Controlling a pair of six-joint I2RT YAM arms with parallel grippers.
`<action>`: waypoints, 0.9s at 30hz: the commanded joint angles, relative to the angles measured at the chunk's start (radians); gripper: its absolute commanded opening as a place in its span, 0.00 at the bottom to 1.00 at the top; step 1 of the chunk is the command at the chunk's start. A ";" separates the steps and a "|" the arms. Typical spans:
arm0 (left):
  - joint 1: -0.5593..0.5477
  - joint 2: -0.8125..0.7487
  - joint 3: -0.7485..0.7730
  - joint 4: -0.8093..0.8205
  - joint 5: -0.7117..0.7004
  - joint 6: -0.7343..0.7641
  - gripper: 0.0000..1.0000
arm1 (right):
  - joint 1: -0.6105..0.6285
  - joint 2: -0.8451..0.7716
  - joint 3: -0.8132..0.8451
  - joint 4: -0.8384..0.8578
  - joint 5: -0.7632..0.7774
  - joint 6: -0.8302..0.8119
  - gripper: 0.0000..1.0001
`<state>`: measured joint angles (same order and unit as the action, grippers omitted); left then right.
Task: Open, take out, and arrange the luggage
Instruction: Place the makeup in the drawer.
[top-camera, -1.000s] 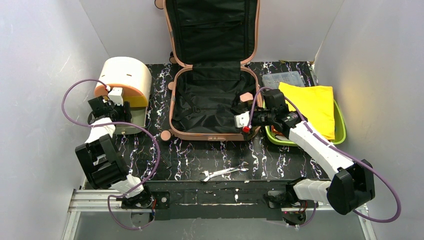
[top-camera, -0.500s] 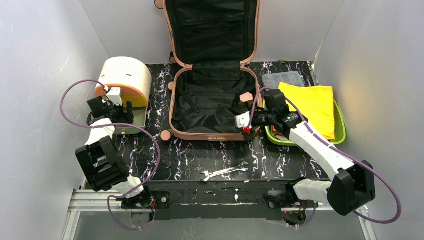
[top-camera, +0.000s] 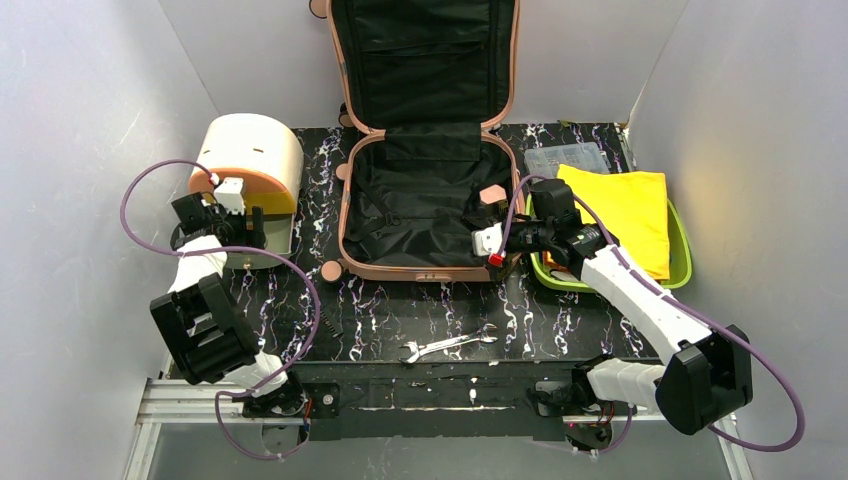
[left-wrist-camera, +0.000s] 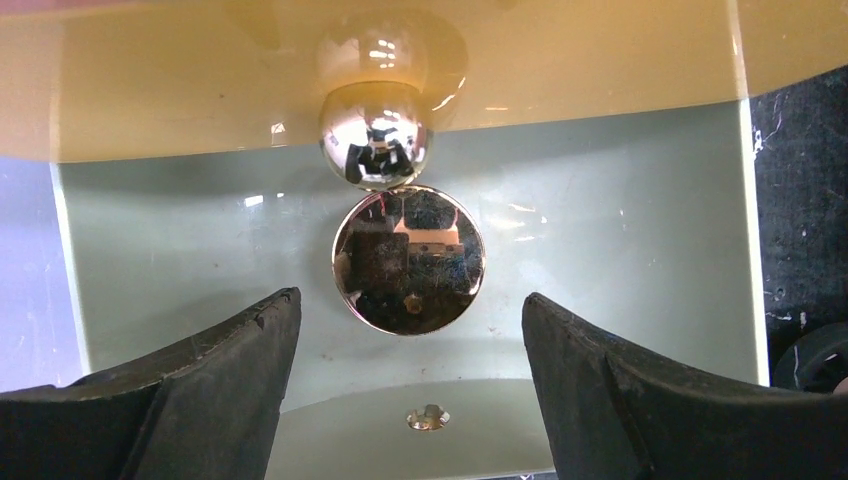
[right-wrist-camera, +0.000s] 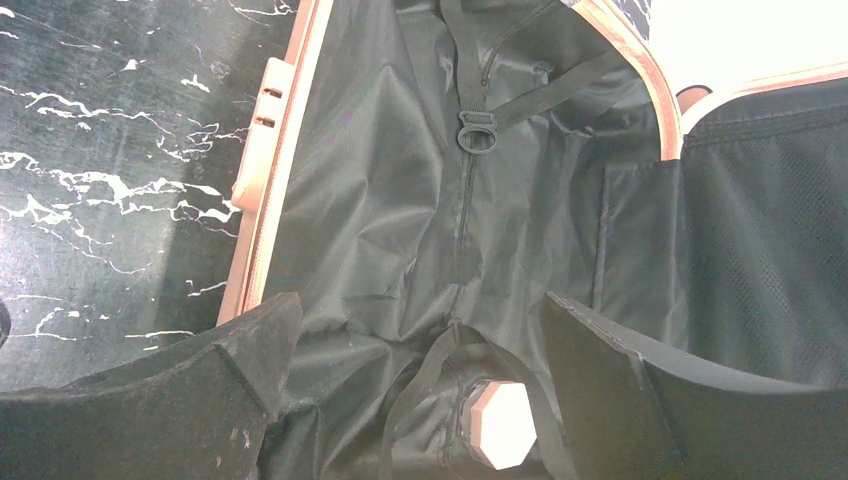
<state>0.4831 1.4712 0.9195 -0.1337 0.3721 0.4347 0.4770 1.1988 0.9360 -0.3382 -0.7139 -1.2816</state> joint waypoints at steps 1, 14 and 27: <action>0.006 0.019 0.017 -0.059 -0.023 0.033 0.76 | -0.006 -0.025 -0.003 0.016 -0.030 0.005 0.98; 0.006 0.073 0.031 -0.077 -0.070 0.021 0.71 | -0.008 -0.018 0.000 0.016 -0.031 0.005 0.98; 0.011 -0.014 0.060 -0.132 -0.094 -0.043 0.87 | -0.008 -0.021 -0.003 0.016 -0.030 0.004 0.98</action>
<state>0.4835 1.4918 0.9478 -0.1375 0.3134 0.4259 0.4725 1.1984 0.9348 -0.3389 -0.7177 -1.2816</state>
